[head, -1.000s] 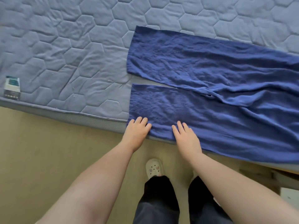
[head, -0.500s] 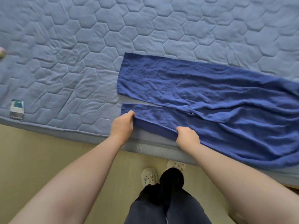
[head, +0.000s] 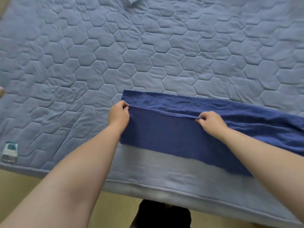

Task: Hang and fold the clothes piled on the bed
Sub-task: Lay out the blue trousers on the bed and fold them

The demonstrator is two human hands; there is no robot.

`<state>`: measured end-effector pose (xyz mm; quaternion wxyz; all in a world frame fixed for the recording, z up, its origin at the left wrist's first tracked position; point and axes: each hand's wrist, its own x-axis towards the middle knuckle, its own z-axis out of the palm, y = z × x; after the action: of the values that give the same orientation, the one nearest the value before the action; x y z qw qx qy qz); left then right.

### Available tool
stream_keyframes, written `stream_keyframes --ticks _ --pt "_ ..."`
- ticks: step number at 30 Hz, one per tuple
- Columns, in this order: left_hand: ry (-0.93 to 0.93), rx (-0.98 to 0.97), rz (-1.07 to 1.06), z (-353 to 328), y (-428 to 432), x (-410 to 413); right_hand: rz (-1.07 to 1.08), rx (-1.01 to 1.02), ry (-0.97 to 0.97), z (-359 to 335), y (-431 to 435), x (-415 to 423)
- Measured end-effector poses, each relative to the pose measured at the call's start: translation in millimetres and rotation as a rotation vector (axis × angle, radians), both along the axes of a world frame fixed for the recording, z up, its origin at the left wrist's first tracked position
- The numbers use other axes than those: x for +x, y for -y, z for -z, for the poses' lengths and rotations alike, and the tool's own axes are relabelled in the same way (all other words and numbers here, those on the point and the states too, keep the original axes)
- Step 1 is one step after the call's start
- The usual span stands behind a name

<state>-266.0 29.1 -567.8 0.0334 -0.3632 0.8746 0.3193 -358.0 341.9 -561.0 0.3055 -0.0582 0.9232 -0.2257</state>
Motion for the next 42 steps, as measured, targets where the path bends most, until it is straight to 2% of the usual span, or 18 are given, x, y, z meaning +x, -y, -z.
stream_keyframes --ticks 3,7,10,13,17,19,22,26,32,35,38,40,42 --pt "-0.046 0.017 -0.029 8 13 -37 -0.042 0.035 -0.047 8 17 -37" --pt "-0.062 0.081 -0.089 26 28 -72 0.014 0.122 -0.086 28 36 -70" --pt "0.046 0.184 -0.088 46 38 -70 0.042 0.202 -0.103 49 45 -74" --pt "0.102 0.180 -0.044 56 42 -51 0.048 0.278 -0.162 60 54 -63" --pt "0.287 0.209 0.105 61 48 -27 0.030 0.353 -0.228 58 64 -56" --pt "0.339 0.299 0.129 61 52 -23 -0.009 0.401 -0.268 54 72 -54" --pt "0.309 0.393 0.060 58 56 -23 -0.154 0.436 -0.314 49 89 -47" --pt "0.179 0.355 0.005 53 59 -28 -0.269 0.436 -0.341 46 115 -44" --pt "0.109 0.318 -0.048 49 69 -26 -0.145 0.355 -0.355 45 149 -49" --pt "0.136 0.355 -0.078 53 81 -15 -0.149 0.349 -0.321 49 159 -48" --pt "0.214 0.514 -0.127 52 79 -5 -0.162 0.343 -0.278 45 165 -43" --pt "0.281 0.574 -0.098 51 75 -1 -0.175 0.243 -0.262 42 173 -40" --pt "0.319 0.549 0.003 49 73 0 -0.220 0.136 -0.242 40 190 -37"
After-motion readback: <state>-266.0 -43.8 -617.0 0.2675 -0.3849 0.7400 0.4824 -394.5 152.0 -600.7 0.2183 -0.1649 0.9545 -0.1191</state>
